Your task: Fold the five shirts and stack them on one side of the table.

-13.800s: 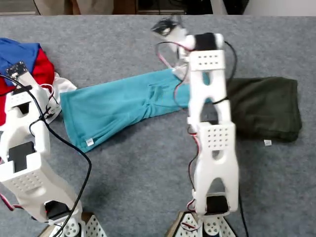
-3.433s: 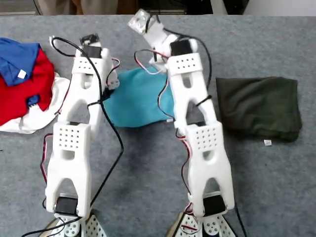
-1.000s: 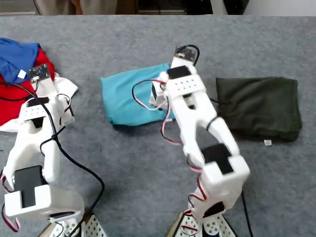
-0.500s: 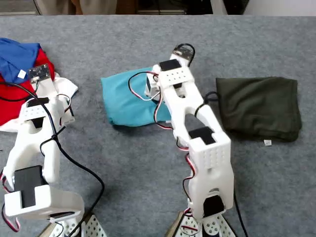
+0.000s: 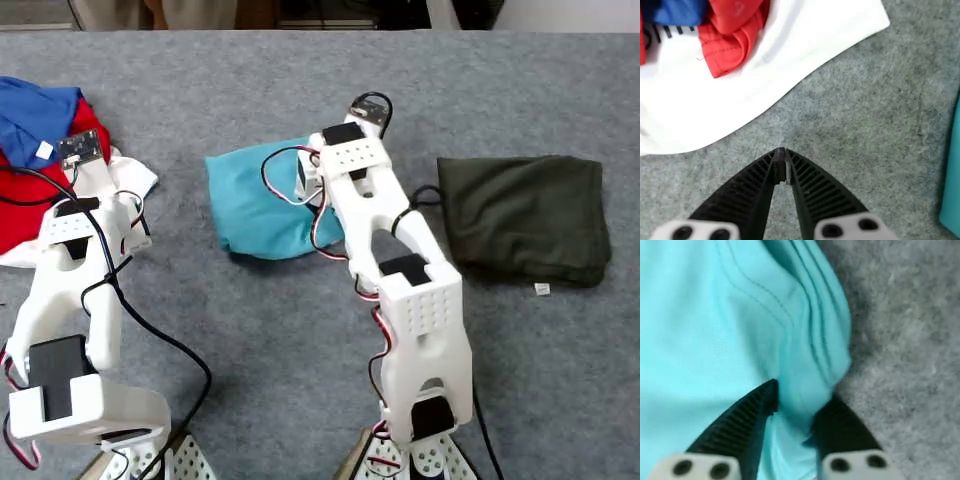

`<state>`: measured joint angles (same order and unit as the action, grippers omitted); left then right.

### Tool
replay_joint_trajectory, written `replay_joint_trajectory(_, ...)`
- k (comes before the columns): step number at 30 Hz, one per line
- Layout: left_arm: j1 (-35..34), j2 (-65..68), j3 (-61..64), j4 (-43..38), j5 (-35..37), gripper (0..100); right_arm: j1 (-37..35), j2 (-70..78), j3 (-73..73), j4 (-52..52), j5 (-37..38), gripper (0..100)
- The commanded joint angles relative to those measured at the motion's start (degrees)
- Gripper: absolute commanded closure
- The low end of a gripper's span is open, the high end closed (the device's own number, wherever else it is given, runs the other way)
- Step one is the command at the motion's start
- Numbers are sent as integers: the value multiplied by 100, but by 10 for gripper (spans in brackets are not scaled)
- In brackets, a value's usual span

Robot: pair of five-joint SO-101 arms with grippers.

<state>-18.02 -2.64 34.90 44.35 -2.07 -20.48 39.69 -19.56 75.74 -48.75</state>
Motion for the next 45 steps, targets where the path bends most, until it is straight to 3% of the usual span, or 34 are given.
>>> replay_joint_trajectory(1,-18,-251,-9,-70,-62,982,22,-13,-356,18,132,994)
replay_joint_trajectory(9,-18,-251,-9,-70,-62,982,470,-13,-1868,1662,536,995)
replay_joint_trajectory(14,-18,-251,-9,-70,-62,982,1174,-4,-3275,2541,1037,995)
replay_joint_trajectory(18,-18,-251,-9,-70,-62,982,1824,-66,-3846,2664,1424,995)
replay_joint_trajectory(32,-18,-251,0,-70,-62,982,4013,-2062,-1903,2664,2409,994)
replay_joint_trajectory(39,-18,-251,0,-70,-62,982,5411,-2229,-1499,2637,3200,994)
replay_joint_trajectory(45,-18,-251,0,-70,-62,982,5903,-2220,-1499,2629,3552,994)
